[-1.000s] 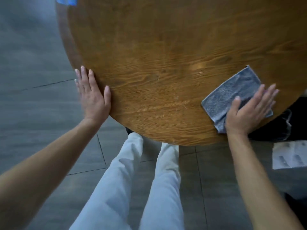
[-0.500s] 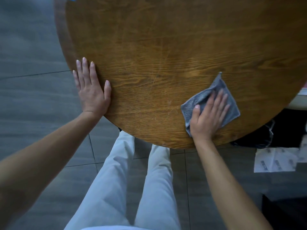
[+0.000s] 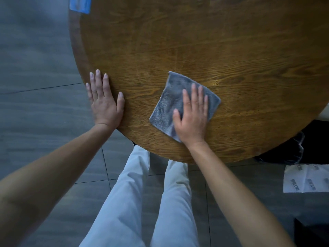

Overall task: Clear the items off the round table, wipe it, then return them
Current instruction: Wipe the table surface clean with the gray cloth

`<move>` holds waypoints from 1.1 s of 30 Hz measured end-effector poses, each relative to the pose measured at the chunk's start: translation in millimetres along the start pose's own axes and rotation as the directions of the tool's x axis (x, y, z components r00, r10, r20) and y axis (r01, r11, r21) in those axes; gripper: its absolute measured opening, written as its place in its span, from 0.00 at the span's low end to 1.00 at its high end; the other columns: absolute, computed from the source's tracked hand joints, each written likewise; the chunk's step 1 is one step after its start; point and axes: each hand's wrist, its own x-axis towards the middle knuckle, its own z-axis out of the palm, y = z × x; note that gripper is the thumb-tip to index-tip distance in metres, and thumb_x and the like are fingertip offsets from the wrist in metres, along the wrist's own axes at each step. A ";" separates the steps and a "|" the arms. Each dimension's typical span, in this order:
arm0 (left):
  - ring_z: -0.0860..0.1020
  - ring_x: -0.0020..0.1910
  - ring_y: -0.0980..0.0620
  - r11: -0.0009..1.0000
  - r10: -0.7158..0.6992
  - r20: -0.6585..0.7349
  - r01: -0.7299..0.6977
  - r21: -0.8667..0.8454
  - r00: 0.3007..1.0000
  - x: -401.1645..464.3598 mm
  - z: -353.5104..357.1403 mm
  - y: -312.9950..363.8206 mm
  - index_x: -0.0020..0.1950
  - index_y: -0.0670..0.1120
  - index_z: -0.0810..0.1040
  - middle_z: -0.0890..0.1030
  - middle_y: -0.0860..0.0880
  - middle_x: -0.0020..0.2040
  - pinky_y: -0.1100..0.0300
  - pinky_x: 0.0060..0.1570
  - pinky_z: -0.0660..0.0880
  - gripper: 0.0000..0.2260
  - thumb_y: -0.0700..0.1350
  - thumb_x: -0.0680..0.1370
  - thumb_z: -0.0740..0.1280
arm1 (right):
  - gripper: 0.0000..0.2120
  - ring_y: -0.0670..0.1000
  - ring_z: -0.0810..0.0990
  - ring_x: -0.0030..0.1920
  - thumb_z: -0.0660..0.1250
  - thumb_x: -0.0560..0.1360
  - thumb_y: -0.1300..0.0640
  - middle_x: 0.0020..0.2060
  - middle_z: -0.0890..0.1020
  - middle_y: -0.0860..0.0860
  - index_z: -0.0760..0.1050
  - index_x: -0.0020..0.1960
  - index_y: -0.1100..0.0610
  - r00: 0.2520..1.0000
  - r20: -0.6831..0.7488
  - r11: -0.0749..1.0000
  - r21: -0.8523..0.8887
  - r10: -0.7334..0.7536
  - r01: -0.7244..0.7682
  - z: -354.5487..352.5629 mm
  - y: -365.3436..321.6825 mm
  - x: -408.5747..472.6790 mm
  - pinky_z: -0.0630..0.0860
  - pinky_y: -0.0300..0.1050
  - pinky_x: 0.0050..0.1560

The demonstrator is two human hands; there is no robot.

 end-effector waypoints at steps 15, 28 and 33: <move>0.53 0.83 0.38 0.990 0.015 -0.050 -0.021 -0.136 0.999 35.8 -5.6 -23.3 0.79 0.39 0.64 0.59 0.40 0.82 0.43 0.82 0.48 0.26 0.48 0.83 0.59 | 0.33 0.61 0.56 0.83 0.60 0.82 0.44 0.82 0.60 0.59 0.61 0.82 0.60 0.996 0.032 0.996 -0.048 -0.078 0.079 15.9 -47.2 5.0 0.53 0.67 0.80; 0.53 0.83 0.40 0.998 -0.005 -0.039 0.003 -0.056 0.999 36.5 -6.4 -17.3 0.80 0.41 0.63 0.58 0.41 0.83 0.43 0.81 0.49 0.28 0.51 0.82 0.59 | 0.30 0.59 0.56 0.83 0.57 0.84 0.45 0.82 0.60 0.58 0.61 0.82 0.56 0.960 0.050 0.959 -0.066 -0.274 0.277 34.1 -81.1 132.9 0.52 0.64 0.81; 0.54 0.83 0.40 0.998 -0.010 -0.034 0.008 -0.055 0.999 36.6 -7.8 -17.2 0.79 0.40 0.64 0.60 0.40 0.82 0.41 0.81 0.51 0.28 0.52 0.82 0.59 | 0.30 0.58 0.53 0.84 0.54 0.84 0.44 0.83 0.58 0.56 0.60 0.83 0.55 0.949 0.098 0.948 -0.080 -0.301 0.309 34.0 -94.5 177.0 0.49 0.62 0.82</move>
